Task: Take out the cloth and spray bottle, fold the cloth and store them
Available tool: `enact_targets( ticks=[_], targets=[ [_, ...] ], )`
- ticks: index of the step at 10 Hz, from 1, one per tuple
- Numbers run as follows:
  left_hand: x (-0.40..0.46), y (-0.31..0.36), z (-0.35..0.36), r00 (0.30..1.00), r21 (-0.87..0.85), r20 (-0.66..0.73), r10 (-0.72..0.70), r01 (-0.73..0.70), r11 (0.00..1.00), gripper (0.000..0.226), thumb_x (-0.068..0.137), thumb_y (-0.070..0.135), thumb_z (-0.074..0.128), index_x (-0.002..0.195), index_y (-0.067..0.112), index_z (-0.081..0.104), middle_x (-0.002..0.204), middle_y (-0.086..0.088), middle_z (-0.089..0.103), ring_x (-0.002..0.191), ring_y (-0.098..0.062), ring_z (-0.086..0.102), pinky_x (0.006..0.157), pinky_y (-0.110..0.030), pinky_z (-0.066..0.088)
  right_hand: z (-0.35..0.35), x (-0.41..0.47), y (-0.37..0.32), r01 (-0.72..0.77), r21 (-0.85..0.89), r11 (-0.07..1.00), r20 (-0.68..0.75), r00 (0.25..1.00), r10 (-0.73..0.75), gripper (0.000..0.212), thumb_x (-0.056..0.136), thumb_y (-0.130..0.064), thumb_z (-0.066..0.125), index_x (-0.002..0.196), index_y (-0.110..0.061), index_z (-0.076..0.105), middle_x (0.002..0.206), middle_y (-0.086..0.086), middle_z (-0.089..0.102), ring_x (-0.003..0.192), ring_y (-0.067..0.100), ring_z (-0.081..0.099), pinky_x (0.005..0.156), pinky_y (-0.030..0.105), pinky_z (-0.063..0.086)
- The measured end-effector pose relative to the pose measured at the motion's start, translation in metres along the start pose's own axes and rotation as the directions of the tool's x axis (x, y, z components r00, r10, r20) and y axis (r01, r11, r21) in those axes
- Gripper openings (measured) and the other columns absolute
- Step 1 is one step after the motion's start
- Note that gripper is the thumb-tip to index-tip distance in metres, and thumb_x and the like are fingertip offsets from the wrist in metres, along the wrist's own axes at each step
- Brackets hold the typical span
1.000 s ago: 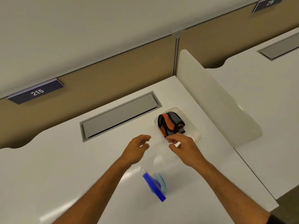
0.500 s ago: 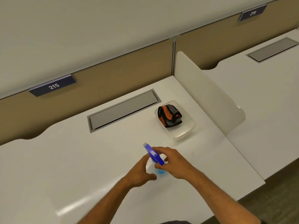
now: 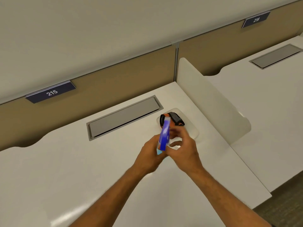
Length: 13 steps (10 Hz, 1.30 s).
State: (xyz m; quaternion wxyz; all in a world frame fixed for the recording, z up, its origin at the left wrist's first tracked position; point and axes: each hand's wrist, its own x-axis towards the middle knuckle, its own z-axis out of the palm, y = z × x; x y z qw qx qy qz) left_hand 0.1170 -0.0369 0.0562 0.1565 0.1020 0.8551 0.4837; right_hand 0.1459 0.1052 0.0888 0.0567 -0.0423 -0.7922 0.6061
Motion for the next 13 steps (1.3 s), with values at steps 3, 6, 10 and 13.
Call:
enact_targets(
  ticks=[3,6,10,13],
  targets=[
    [0.090,0.048,0.000,0.974,0.034,0.193,0.122,-0.131,0.991,0.060,0.089,0.020,0.073,0.143,0.013,0.048,0.133,-0.007,0.062,0.112,-0.016,0.055,0.094,-0.036,0.050,-0.043,0.060,-0.009,-0.049,-0.067,0.997,-0.208,0.978,0.034,0.068,0.072,-0.022,0.085,0.132,-0.020,0.052,0.115,-0.001,0.063,0.097,0.016,0.063,0.078,0.027,0.058],
    [0.130,0.008,0.046,0.956,0.055,0.293,0.000,-0.017,0.998,0.056,0.092,0.020,0.072,0.142,0.014,0.048,0.136,-0.009,0.060,0.124,-0.025,0.056,0.104,-0.048,0.051,-0.045,0.080,0.040,-0.194,-0.051,0.980,-0.288,0.942,0.172,0.068,0.059,-0.050,0.078,0.118,-0.034,0.047,0.104,-0.009,0.061,0.087,0.017,0.067,0.066,0.014,0.054],
    [0.128,-0.024,0.058,0.947,0.078,0.318,0.049,-0.077,0.994,0.057,0.090,0.026,0.073,0.141,0.031,0.047,0.136,0.007,0.060,0.123,-0.011,0.056,0.107,-0.037,0.049,-0.039,0.070,0.076,-0.291,-0.080,0.953,-0.205,0.941,0.270,0.078,0.070,-0.025,0.087,0.136,-0.022,0.044,0.122,0.005,0.062,0.097,0.017,0.063,0.074,0.025,0.056],
    [0.078,-0.006,0.000,0.985,0.340,0.156,-0.080,0.022,0.940,0.088,0.090,0.031,0.072,0.159,0.029,0.017,0.164,0.002,0.031,0.147,-0.021,0.036,0.113,-0.029,0.031,-0.044,0.025,0.059,-0.478,-0.031,0.878,-0.153,0.870,0.469,0.082,0.081,-0.024,0.079,0.148,-0.017,0.032,0.146,0.004,0.043,0.125,0.023,0.052,0.095,0.035,0.048]
  ],
)
